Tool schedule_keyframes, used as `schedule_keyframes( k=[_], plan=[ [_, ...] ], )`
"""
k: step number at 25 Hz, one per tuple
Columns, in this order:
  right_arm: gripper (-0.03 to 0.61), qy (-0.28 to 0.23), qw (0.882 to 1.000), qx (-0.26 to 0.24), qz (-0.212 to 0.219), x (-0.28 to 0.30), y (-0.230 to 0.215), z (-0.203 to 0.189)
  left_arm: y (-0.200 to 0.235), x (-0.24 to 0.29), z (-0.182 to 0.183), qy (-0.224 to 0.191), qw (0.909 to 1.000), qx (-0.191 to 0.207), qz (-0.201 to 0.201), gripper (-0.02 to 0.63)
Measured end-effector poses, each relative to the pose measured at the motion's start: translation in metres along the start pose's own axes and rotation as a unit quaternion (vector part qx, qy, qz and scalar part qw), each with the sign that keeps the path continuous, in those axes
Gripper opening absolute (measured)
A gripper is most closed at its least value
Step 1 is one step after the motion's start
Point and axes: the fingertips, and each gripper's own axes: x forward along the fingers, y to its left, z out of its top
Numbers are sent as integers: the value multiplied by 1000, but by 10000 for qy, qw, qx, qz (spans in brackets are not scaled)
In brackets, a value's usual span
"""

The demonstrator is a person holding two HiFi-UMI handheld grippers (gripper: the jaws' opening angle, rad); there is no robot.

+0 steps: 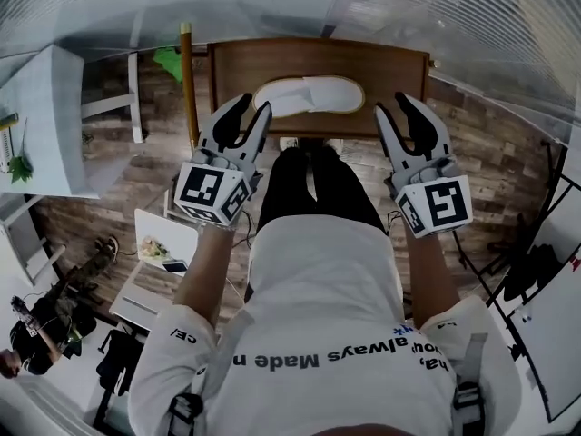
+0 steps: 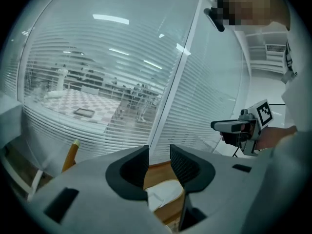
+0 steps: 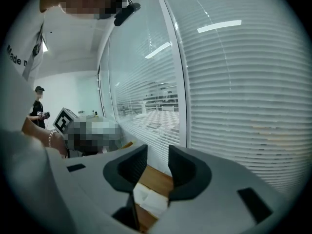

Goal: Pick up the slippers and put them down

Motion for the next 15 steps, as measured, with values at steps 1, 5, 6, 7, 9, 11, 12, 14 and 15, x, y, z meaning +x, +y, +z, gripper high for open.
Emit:
schedule_keyframes(
  k=[1,5,6,7,9,11,12,14,15],
  plan=[
    [120,67,10000,24,13,2,-1,-9,4,2,-9,67,10000,-6,28,110],
    [120,379,9992,148,4,15,-7,-50,19,13,-45,374,9991,-170,55,115],
    [120,449,9988,170,-9,19,-10,-60,22,16,-54,426,9988,-253,55,115],
    [120,515,9985,188,-14,22,-12,-70,26,18,-62,474,9984,-307,71,115],
    [120,630,9977,238,-15,26,-14,-90,31,20,-79,582,9977,-320,127,115],
    [120,737,9969,284,-33,31,-16,-109,38,25,-98,680,9969,-372,129,124],
    [120,793,9964,295,-49,35,-17,-119,42,28,-107,713,9963,-463,98,123],
    [120,927,9951,329,-65,43,-16,-139,52,32,-126,792,9946,-669,51,124],
    [120,996,9943,367,-65,47,-15,-149,57,32,-135,865,9938,-697,67,123]
  ],
)
